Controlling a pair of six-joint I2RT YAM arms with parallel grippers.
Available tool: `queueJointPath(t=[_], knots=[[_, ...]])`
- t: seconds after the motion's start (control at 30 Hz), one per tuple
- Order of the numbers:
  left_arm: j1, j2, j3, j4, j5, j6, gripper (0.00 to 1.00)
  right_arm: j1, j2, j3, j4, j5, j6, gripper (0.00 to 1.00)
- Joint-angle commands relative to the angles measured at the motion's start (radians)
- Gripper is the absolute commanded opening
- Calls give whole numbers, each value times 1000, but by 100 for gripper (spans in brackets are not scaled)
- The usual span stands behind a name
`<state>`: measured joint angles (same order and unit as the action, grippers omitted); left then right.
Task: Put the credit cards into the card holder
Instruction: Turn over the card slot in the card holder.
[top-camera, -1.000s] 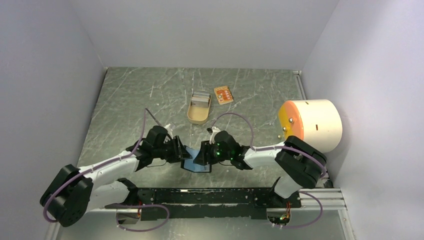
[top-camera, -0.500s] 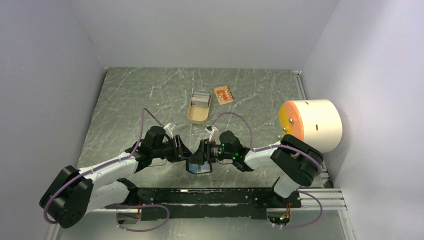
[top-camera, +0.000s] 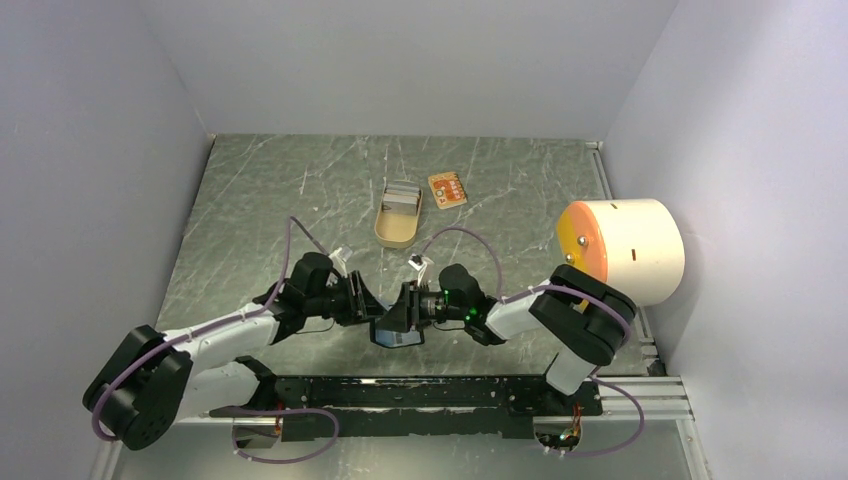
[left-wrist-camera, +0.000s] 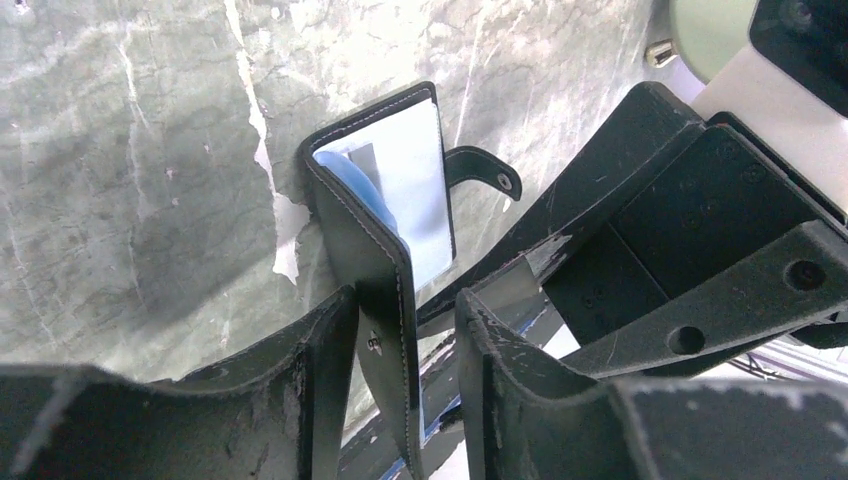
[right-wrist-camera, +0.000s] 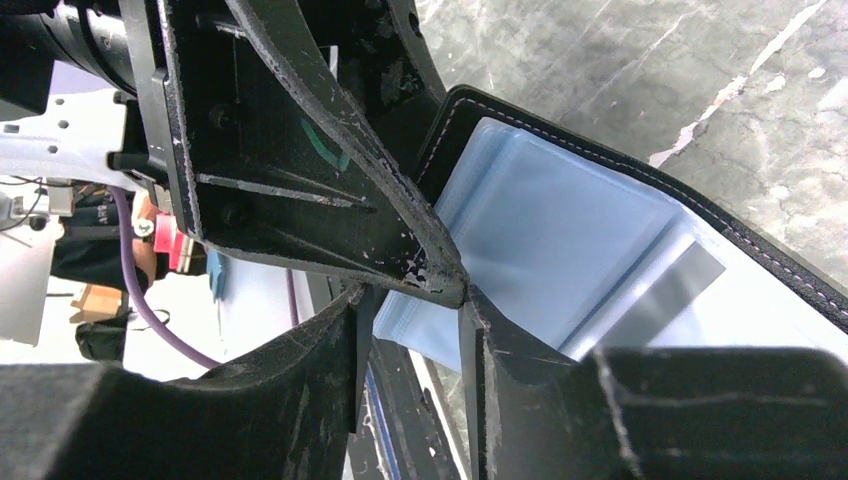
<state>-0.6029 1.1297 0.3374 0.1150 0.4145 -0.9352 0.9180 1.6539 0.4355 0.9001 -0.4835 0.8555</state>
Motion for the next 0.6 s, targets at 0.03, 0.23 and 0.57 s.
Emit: queueJointPath(t=[0.03,0.23,0.57], knots=[[7,24,58,-85,-52,70,40,-4,-55,22,-115,19,-68,42],[7,49,85,-143,-79,116,24,-3,-182,62,-368,108,-152,45],[8,74,108,-169,-83,149,36,-69,-289,383,-871,434,-501,58]])
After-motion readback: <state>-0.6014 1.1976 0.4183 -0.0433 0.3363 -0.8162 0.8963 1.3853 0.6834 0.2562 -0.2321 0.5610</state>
